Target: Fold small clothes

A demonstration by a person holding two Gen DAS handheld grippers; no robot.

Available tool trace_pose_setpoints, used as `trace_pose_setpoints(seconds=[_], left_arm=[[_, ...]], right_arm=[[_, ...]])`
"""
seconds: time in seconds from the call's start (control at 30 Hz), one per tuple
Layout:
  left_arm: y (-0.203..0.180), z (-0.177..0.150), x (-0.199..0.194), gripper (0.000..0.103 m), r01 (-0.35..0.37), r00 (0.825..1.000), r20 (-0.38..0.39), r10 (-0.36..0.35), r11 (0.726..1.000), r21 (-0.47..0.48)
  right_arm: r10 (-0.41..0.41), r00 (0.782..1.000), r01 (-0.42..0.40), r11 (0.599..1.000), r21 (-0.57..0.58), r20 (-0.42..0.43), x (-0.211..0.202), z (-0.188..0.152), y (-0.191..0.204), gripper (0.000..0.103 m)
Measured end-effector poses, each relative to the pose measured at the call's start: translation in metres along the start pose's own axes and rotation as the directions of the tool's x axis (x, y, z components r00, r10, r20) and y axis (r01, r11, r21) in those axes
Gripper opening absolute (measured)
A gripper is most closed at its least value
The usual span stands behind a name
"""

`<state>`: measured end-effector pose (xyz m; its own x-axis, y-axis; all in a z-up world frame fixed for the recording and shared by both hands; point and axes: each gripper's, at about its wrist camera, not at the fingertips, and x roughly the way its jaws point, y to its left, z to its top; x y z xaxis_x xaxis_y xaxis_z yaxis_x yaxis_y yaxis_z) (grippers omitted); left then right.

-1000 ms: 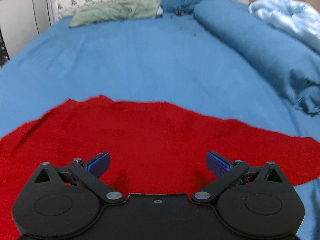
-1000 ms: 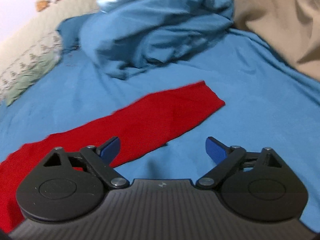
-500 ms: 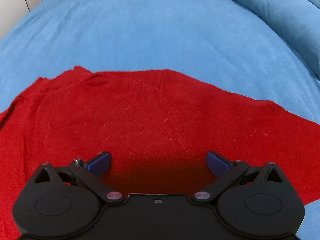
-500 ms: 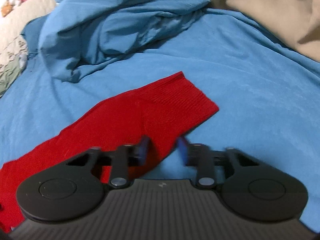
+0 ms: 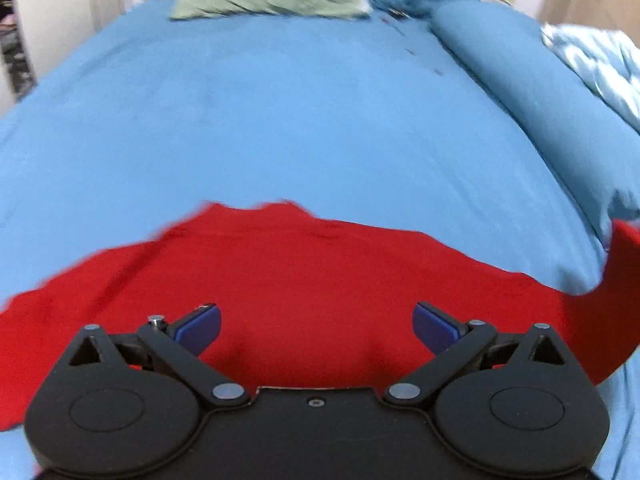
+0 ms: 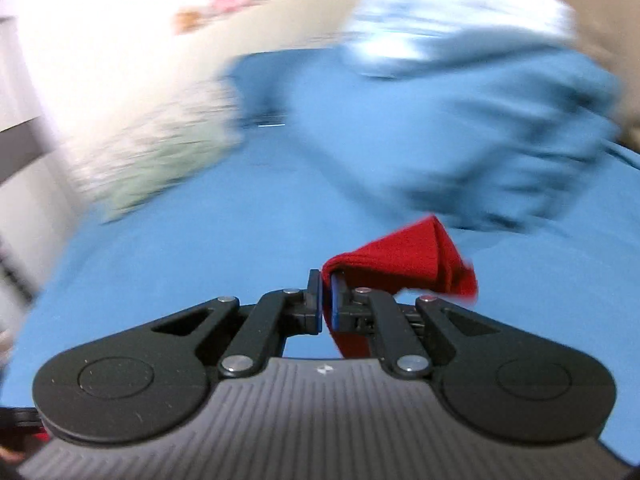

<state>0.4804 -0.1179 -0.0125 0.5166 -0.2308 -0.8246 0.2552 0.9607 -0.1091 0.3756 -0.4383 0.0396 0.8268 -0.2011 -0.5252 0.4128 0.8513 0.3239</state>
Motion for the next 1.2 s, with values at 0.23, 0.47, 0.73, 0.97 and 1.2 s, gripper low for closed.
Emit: trace_pose_setpoints(seconds=[0.23, 0.47, 0.73, 0.97, 1.2], left_arm=[[0.104, -0.022, -0.044, 0.103, -0.084, 0.996, -0.035, 0.081, 0.991, -0.105], [0.131, -0.053, -0.020, 0.103, -0.075, 0.994, -0.092, 0.065, 0.990, -0.119], [0.091, -0.064, 0.019, 0.102, 0.071, 0.990, -0.104, -0.092, 0.979, -0.189], [0.068, -0.061, 0.056, 0.075, 0.086, 0.983, -0.135, -0.128, 0.956, -0.281], [0.061, -0.067, 0.063, 0.021, -0.038, 0.996, -0.092, 0.009, 0.949, -0.313]], right_arm=[[0.315, 0.914, -0.366, 0.913, -0.181, -0.256, 0.061, -0.089, 0.181, 0.019], [0.189, 0.855, -0.406, 0.823, -0.396, -0.483, 0.111, -0.225, 0.230, 0.020], [0.170, 0.874, -0.417, 0.745, -0.521, -0.456, 0.085, -0.218, 0.201, 0.067], [0.055, 0.908, -0.291, 0.795, -0.533, -0.414, 0.045, -0.191, 0.148, 0.073], [-0.051, 0.917, -0.147, 0.879, -0.454, -0.396, 0.041, -0.182, 0.109, 0.076]])
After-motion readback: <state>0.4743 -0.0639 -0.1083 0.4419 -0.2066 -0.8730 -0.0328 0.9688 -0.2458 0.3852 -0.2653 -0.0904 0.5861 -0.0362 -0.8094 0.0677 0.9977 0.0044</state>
